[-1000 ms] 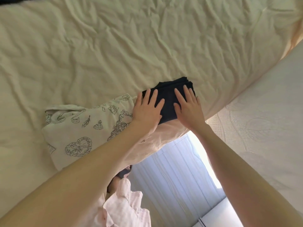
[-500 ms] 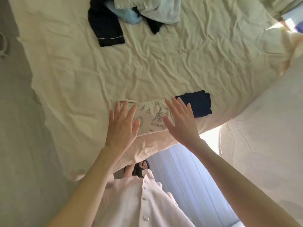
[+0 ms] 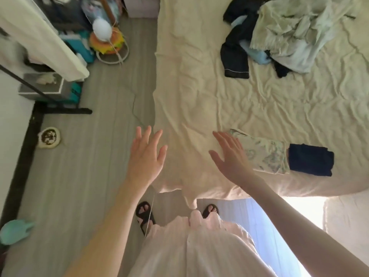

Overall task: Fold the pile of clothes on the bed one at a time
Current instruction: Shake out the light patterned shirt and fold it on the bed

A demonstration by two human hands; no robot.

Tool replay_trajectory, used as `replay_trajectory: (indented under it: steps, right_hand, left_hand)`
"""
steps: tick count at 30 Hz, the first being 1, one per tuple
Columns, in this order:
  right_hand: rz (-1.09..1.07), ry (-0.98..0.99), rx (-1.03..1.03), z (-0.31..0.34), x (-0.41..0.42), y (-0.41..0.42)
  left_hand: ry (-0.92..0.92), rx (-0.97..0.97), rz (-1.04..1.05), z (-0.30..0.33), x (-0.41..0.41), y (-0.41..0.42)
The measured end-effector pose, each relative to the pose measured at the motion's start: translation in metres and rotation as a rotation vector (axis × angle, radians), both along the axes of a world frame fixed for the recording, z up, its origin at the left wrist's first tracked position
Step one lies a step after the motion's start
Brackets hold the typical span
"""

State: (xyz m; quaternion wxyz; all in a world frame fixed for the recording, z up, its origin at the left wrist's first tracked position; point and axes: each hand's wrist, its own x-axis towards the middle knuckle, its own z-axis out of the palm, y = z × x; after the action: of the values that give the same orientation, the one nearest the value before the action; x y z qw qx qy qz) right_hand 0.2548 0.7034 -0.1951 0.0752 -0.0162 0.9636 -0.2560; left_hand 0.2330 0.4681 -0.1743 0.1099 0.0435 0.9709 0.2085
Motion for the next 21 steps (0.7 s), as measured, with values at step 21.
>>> replay_trajectory:
  steps: [21]
  right_hand:
    - [0.003, 0.088, 0.001, 0.042, -0.129, -0.285]
  left_hand:
    - [0.024, -0.079, -0.148, 0.053, -0.148, -0.279]
